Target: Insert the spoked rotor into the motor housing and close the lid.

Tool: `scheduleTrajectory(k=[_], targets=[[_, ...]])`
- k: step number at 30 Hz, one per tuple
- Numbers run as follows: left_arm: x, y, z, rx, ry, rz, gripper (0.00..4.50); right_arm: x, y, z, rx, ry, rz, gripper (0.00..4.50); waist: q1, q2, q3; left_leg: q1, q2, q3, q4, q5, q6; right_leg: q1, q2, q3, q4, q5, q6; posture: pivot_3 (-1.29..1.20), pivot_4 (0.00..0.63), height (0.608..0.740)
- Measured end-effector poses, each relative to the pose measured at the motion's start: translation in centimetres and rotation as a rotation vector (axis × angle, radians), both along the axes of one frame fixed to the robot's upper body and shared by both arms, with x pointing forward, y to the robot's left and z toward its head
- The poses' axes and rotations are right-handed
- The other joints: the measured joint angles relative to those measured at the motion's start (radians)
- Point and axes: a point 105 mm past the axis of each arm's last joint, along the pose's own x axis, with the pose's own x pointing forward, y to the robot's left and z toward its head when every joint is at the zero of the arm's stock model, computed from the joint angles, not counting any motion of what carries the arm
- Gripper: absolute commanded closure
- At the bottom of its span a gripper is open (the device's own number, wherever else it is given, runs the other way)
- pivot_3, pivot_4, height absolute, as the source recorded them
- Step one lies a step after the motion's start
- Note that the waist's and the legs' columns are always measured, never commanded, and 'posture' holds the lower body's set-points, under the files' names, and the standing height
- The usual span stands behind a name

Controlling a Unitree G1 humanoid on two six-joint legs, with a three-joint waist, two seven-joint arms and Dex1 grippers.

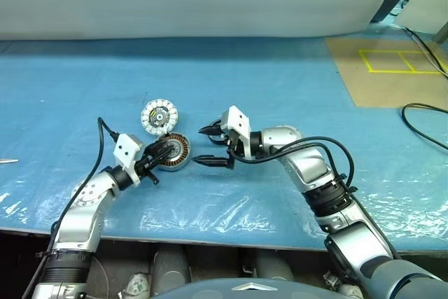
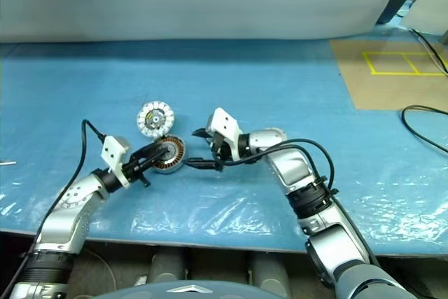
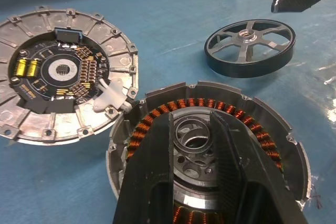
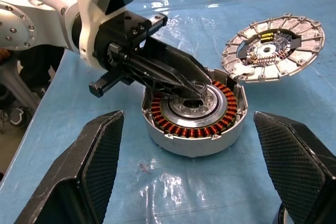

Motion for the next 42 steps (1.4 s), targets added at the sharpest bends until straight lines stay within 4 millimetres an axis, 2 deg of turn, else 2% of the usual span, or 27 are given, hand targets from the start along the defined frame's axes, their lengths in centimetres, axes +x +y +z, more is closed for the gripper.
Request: scheduleTrajectory(k=[17, 29, 42], targets=[[0.4, 0.0, -0.3, -0.009, -0.003, -0.020, 3.83, 0.2, -0.1, -0.1, -0.011, -0.019, -0.021, 0.37, 0.001, 0.000, 0.000, 0.004, -0.001, 0.000, 0.000, 0.000, 0.000, 0.003, -0.001, 0.001, 0.000, -0.002, -0.003, 0.00, 0.150, 0.740], [0.2, 0.0, -0.2, -0.049, 0.041, -0.035, 3.83, 0.4, -0.1, -1.0, -0.045, -0.044, -0.022, 0.37, 0.001, 0.000, 0.000, 0.004, -0.001, 0.000, 0.000, 0.000, 0.000, 0.004, -0.001, 0.001, 0.000, -0.002, -0.003, 0.00, 0.150, 0.740], [0.0, -0.3, 0.0, -0.021, 0.062, -0.041, 3.83, 0.5, -0.1, -1.2, -0.054, -0.053, -0.022, 0.37, 0.002, 0.000, 0.000, 0.004, -0.001, 0.000, 0.000, 0.000, 0.000, 0.004, -0.001, 0.001, 0.000, -0.002, -0.003, 0.00, 0.150, 0.740]])
